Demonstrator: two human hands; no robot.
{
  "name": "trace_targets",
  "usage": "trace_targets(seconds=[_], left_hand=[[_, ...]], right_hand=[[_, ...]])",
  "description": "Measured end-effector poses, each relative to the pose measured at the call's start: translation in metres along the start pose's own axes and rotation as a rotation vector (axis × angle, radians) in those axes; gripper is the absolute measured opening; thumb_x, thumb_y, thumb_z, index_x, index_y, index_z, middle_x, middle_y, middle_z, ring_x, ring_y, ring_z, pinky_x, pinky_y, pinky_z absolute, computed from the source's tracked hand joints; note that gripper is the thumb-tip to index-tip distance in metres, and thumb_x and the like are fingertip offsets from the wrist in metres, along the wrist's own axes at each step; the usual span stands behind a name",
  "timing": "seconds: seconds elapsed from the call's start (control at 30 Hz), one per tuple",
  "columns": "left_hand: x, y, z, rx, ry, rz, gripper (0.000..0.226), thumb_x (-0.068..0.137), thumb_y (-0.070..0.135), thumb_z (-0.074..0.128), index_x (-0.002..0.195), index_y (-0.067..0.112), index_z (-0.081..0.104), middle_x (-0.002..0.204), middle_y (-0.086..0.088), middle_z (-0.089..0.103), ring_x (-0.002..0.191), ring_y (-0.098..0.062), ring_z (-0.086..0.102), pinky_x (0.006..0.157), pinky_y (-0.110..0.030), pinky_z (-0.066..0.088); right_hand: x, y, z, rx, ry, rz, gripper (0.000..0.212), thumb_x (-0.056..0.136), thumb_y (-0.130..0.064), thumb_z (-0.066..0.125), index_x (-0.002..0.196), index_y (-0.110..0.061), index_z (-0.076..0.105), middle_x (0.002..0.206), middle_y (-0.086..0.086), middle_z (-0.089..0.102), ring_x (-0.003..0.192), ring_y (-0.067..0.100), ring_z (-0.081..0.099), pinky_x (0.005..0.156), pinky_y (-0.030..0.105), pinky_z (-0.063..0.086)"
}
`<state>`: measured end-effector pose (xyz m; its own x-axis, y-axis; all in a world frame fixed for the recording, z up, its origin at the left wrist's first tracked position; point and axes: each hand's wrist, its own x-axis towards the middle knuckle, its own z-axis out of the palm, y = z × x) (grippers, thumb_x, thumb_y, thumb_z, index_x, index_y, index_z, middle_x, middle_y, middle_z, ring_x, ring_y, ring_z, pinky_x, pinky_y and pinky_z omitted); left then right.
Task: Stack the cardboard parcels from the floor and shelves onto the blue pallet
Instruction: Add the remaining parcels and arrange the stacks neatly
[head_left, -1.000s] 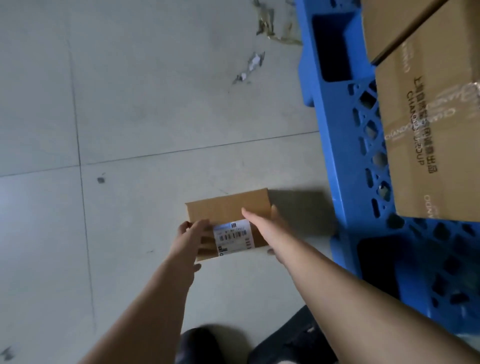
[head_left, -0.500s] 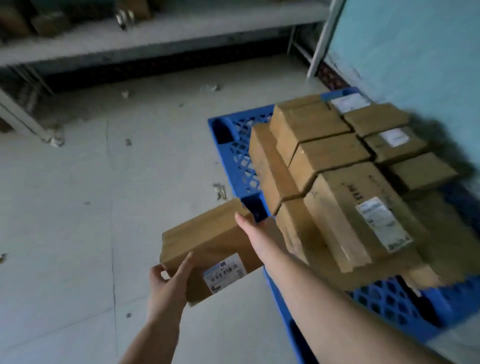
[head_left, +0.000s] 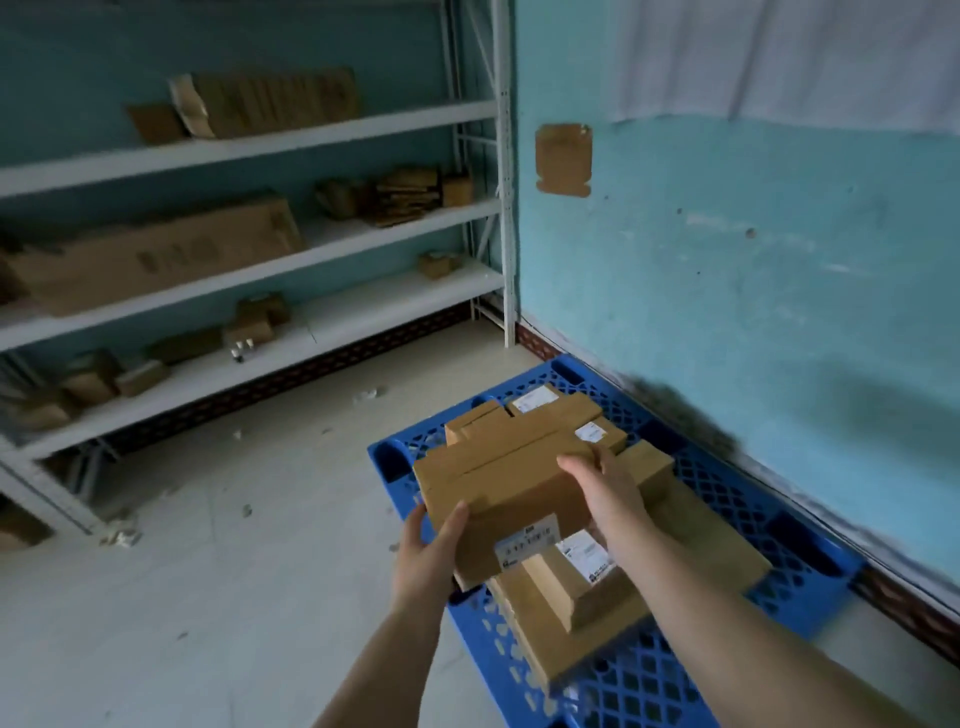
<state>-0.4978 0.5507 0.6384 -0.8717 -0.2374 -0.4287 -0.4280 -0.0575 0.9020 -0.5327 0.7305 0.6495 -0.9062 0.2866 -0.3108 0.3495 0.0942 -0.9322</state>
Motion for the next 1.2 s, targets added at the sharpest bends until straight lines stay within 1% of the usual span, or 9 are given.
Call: trace_targets(seconds=[0.13,0.27,0.4,0.47,0.7,0.83,1.03,1.1,1.2], left_hand=[[-0.031,0.018,0.058,-0.017,-0.045,0.026,0.060,0.082,0.045,0.062,0.135,0.028,0.038,0.119,-0.006,0.058,0.101,-0.025,0.059,0.094,-0.046,0.049],[-0.056,0.021,0.122,-0.051,-0.033,-0.017,0.063,0.083,0.039,0.063,0.138,0.026,0.035,0.122,-0.005,0.054,0.100,-0.022,0.056,0.090,-0.042,0.050],[-0.076,0.020,0.173,-0.019,-0.066,-0.072,0.062,0.086,0.038,0.060,0.139,0.027,0.031,0.112,-0.002,0.051,0.081,-0.012,0.053,0.063,-0.028,0.046],[-0.077,0.017,0.193,0.003,-0.093,-0.070,0.063,0.086,0.034,0.061,0.140,0.025,0.030,0.116,-0.002,0.050,0.074,-0.005,0.049,0.059,-0.023,0.044],[-0.057,0.024,0.232,0.122,-0.194,-0.032,0.059,0.086,0.031,0.061,0.138,0.025,0.035,0.097,0.006,0.049,0.084,-0.011,0.050,0.084,-0.034,0.048],[-0.043,0.032,0.253,0.140,-0.251,-0.003,0.057,0.088,0.029,0.059,0.138,0.024,0.034,0.107,0.002,0.050,0.079,-0.008,0.050,0.069,-0.026,0.047],[-0.023,0.040,0.277,0.187,-0.204,-0.022,0.062,0.087,0.033,0.060,0.141,0.024,0.032,0.127,-0.005,0.052,0.087,-0.014,0.053,0.061,-0.024,0.045],[-0.013,0.044,0.288,0.185,-0.173,-0.026,0.060,0.086,0.034,0.060,0.139,0.025,0.033,0.126,-0.006,0.052,0.097,-0.019,0.053,0.071,-0.028,0.048],[0.002,0.048,0.312,0.183,-0.107,-0.032,0.060,0.085,0.033,0.062,0.138,0.026,0.035,0.124,-0.006,0.052,0.105,-0.023,0.053,0.087,-0.037,0.046]], right_hand=[[0.002,-0.020,-0.067,-0.026,-0.032,-0.055,0.051,0.088,-0.040,0.058,0.134,-0.024,0.044,0.130,0.000,0.050,0.121,0.025,0.048,0.096,0.040,0.043],[0.012,-0.022,-0.137,-0.026,-0.064,-0.026,0.042,0.086,-0.039,0.060,0.124,-0.024,0.049,0.124,0.002,0.054,0.109,0.022,0.051,0.099,0.047,0.043],[0.025,-0.011,-0.196,-0.029,-0.096,0.025,0.039,0.086,-0.036,0.062,0.120,-0.024,0.050,0.115,0.003,0.058,0.104,0.024,0.054,0.098,0.050,0.044],[0.033,-0.006,-0.215,-0.031,-0.091,0.059,0.041,0.085,-0.035,0.064,0.120,-0.023,0.048,0.117,0.004,0.057,0.107,0.027,0.054,0.097,0.052,0.044],[0.056,-0.012,-0.253,-0.064,-0.073,0.051,0.051,0.085,-0.028,0.066,0.129,-0.033,0.041,0.121,-0.001,0.054,0.111,0.027,0.052,0.097,0.051,0.044],[0.080,-0.026,-0.268,-0.088,-0.065,-0.002,0.039,0.086,-0.023,0.066,0.119,-0.031,0.046,0.099,-0.008,0.057,0.101,0.025,0.056,0.095,0.052,0.047],[0.120,-0.026,-0.280,-0.151,-0.117,-0.024,0.054,0.086,-0.023,0.065,0.133,-0.026,0.040,0.109,-0.005,0.051,0.097,0.020,0.056,0.079,0.040,0.052],[0.139,-0.026,-0.286,-0.187,-0.159,-0.037,0.056,0.086,-0.024,0.065,0.136,-0.024,0.038,0.117,0.000,0.052,0.094,0.016,0.055,0.075,0.036,0.051],[0.178,-0.025,-0.299,-0.244,-0.228,-0.070,0.063,0.085,-0.026,0.066,0.140,-0.023,0.035,0.130,0.004,0.051,0.103,0.020,0.051,0.085,0.037,0.047]])
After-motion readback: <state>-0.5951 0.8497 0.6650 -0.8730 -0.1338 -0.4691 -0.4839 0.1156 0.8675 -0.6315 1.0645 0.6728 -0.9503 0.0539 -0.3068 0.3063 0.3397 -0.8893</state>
